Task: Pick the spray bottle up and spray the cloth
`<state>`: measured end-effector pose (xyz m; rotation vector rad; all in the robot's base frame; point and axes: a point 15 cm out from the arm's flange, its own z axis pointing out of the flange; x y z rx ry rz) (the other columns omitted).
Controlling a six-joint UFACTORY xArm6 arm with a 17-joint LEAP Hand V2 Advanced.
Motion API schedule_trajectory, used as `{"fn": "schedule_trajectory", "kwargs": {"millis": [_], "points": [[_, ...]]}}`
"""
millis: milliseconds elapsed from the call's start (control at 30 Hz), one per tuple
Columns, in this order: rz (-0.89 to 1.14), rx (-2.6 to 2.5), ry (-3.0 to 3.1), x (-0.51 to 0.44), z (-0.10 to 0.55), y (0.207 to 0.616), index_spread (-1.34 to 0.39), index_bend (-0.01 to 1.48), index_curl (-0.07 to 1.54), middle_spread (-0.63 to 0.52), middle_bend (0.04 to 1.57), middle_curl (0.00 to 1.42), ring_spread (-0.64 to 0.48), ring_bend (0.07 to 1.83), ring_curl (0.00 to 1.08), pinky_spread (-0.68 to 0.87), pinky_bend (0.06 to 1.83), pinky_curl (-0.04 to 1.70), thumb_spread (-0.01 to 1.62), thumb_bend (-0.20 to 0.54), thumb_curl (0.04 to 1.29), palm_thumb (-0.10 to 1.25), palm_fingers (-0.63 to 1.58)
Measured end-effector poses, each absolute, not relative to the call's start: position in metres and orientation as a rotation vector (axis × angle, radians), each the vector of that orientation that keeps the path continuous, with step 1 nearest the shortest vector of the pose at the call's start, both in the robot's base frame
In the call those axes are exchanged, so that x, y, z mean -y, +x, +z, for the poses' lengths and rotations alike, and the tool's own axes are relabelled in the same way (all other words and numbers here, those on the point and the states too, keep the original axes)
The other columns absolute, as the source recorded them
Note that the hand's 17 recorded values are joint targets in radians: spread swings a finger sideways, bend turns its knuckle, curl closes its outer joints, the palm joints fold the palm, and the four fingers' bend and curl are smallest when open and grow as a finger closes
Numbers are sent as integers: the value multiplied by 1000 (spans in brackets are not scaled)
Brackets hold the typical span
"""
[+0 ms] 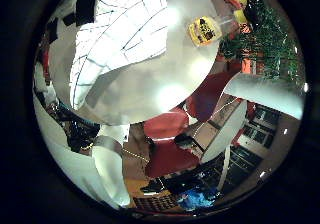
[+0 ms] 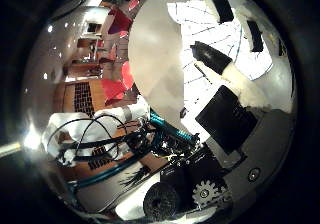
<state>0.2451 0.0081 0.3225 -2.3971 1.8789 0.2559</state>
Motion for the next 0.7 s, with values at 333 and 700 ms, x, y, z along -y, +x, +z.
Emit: {"fn": "schedule_trajectory", "kwargs": {"millis": [333,700], "points": [[182,-1912,-2005,45,348,262,-416,195,672,-212,691,702,-263,1052,508,-351,383,1060,1142,-17,481,861,679],[26,-1901,-1628,130,366,261,-424,200,649,-231,674,699,-265,1005,495,-324,365,1082,1122,-19,468,816,650]]}}
